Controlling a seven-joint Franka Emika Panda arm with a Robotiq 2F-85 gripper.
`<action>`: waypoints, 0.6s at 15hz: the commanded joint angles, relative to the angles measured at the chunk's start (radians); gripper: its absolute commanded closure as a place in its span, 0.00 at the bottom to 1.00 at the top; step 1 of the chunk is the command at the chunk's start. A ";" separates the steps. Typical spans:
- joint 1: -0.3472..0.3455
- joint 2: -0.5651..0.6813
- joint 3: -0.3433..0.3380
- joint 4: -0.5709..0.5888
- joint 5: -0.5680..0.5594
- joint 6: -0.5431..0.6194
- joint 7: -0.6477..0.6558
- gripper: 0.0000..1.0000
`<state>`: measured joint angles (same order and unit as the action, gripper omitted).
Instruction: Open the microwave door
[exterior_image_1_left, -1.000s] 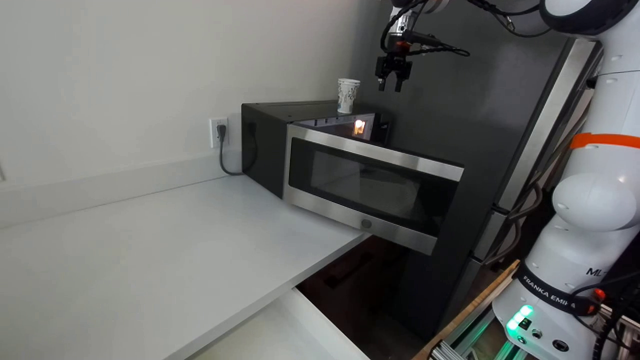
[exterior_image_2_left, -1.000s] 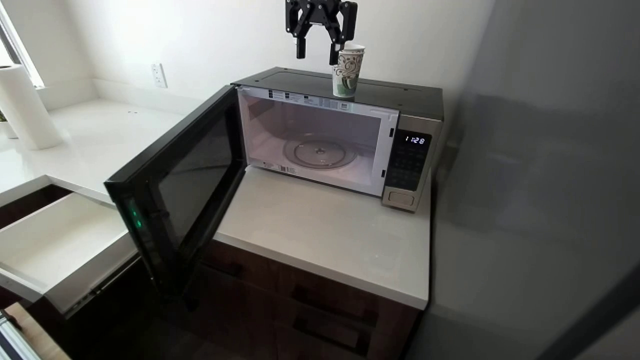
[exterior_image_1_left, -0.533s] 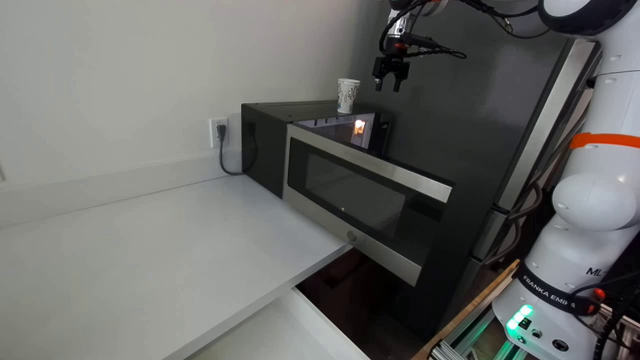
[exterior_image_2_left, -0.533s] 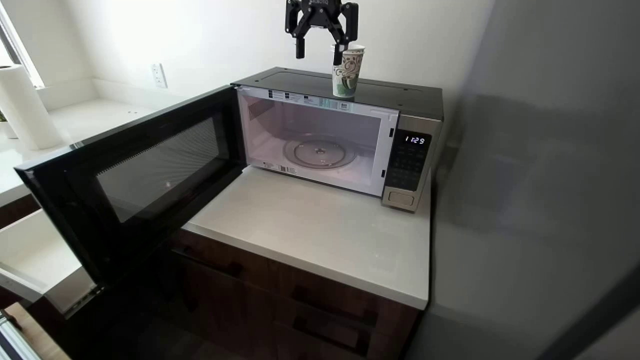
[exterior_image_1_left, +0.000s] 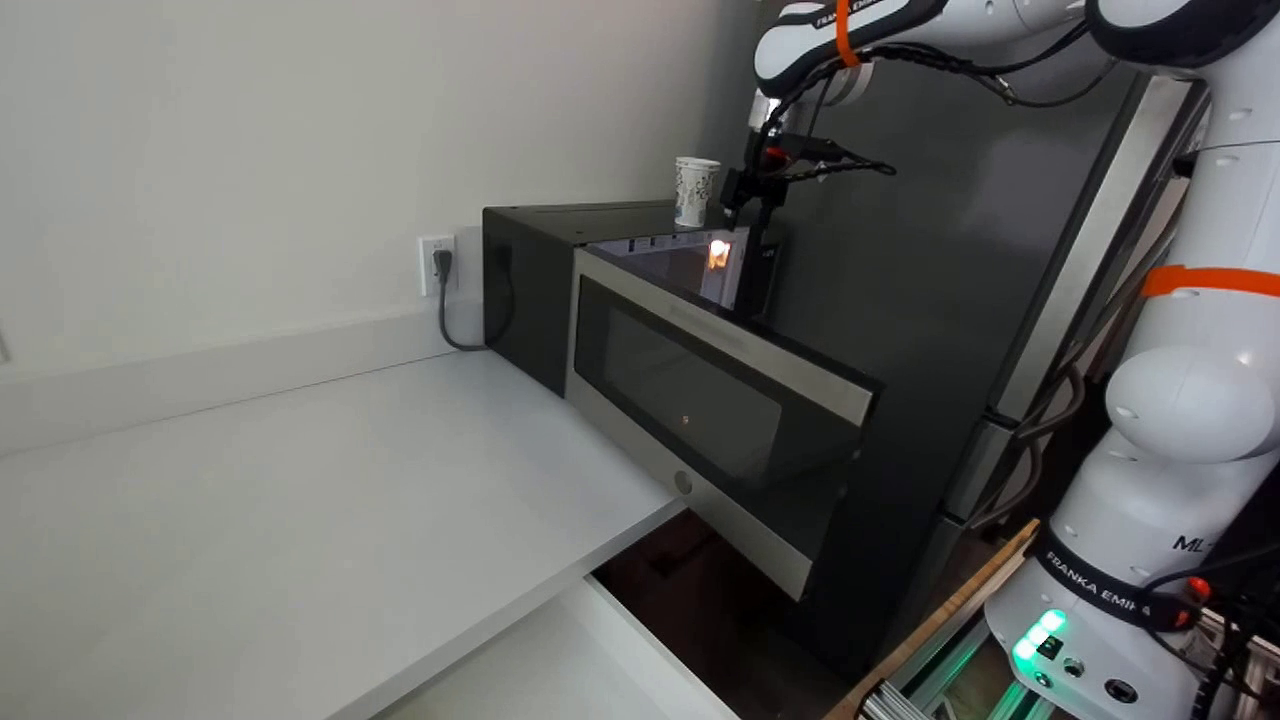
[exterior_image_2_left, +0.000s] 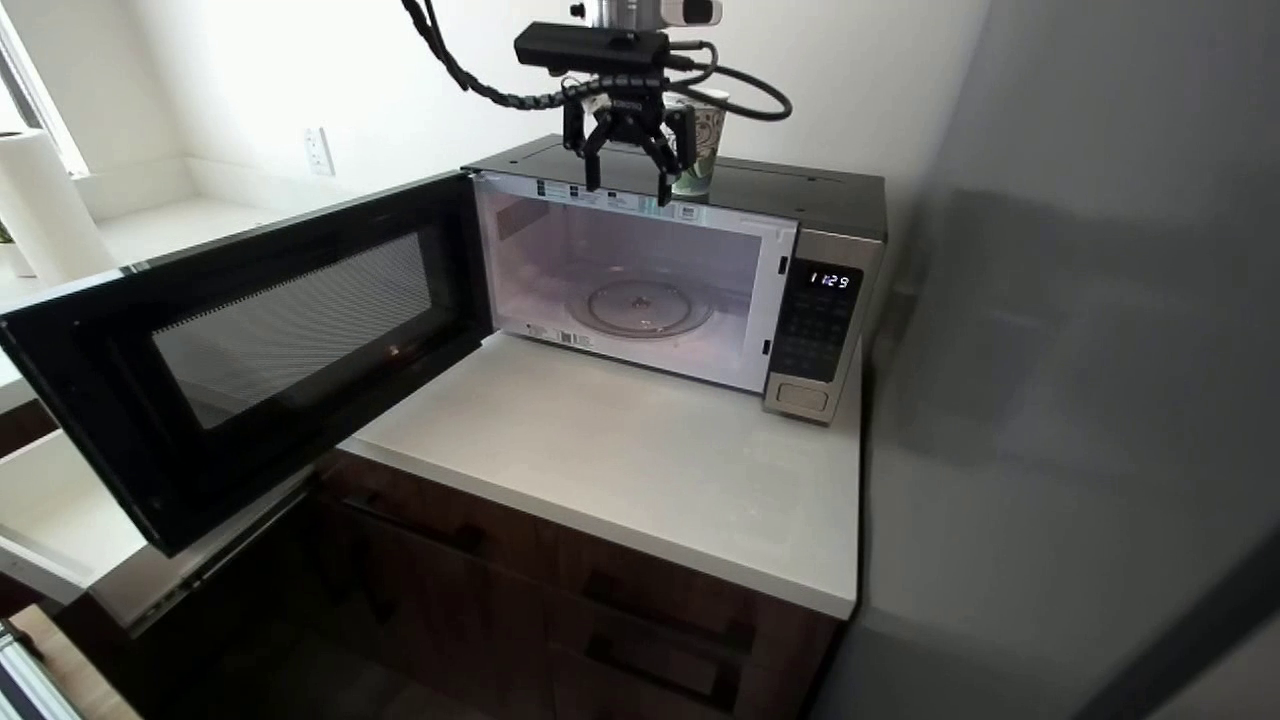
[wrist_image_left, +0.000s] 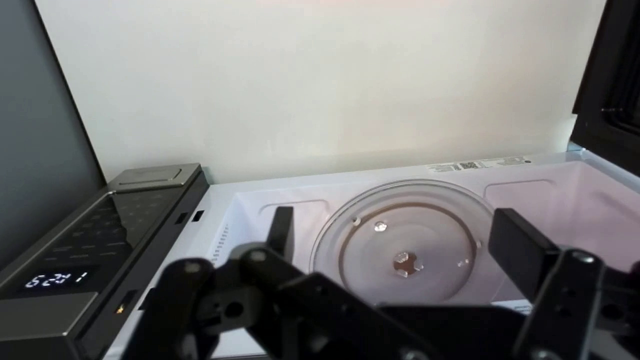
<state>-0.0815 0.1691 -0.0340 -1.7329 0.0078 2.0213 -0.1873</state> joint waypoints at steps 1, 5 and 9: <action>0.012 -0.075 0.007 -0.203 -0.024 0.186 -0.061 0.00; 0.013 -0.039 0.006 -0.197 -0.008 0.225 -0.063 0.00; 0.014 -0.060 0.007 -0.244 -0.008 0.257 -0.075 0.00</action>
<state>-0.0712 0.1086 -0.0235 -1.9786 -0.0009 2.2809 -0.2627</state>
